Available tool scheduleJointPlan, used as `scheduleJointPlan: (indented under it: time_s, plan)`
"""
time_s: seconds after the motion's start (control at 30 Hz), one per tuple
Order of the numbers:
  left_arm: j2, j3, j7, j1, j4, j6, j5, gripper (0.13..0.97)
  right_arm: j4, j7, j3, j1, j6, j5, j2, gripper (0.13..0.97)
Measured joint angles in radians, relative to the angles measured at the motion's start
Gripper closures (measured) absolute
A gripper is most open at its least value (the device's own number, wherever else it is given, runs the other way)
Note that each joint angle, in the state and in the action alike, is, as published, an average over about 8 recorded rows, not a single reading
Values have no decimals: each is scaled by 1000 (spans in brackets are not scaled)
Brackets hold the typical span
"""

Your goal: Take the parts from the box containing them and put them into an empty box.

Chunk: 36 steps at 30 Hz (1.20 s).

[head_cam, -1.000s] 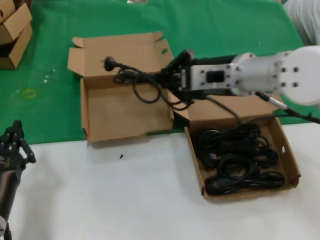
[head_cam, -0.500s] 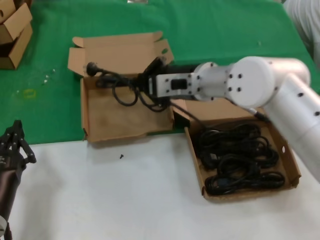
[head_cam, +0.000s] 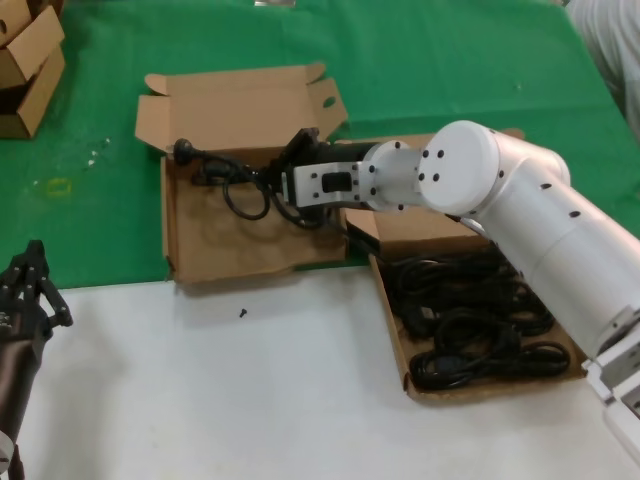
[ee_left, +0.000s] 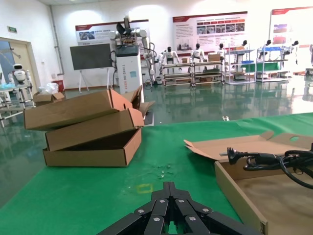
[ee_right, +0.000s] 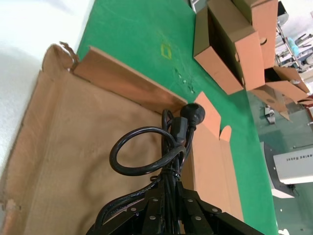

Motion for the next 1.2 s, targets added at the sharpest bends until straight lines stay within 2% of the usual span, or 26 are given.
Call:
scheduleJointPlan:
  time_s: [0.43, 0.67, 0.83, 1.2]
  plan:
    - [0, 0, 0, 0, 0, 0, 0, 954, -145, -139, 24, 29, 46, 93, -32, 891]
    - [0, 0, 0, 0, 0, 0, 0, 954, -143, -160, 32, 19, 49, 121, -25, 814]
    - [0, 0, 0, 0, 0, 0, 0, 954, -82, -117, 36, -2, 37, 120, 3, 803]
    - [0, 0, 0, 0, 0, 0, 0, 954, 148, 118, 57, -65, -11, 39, 112, 590]
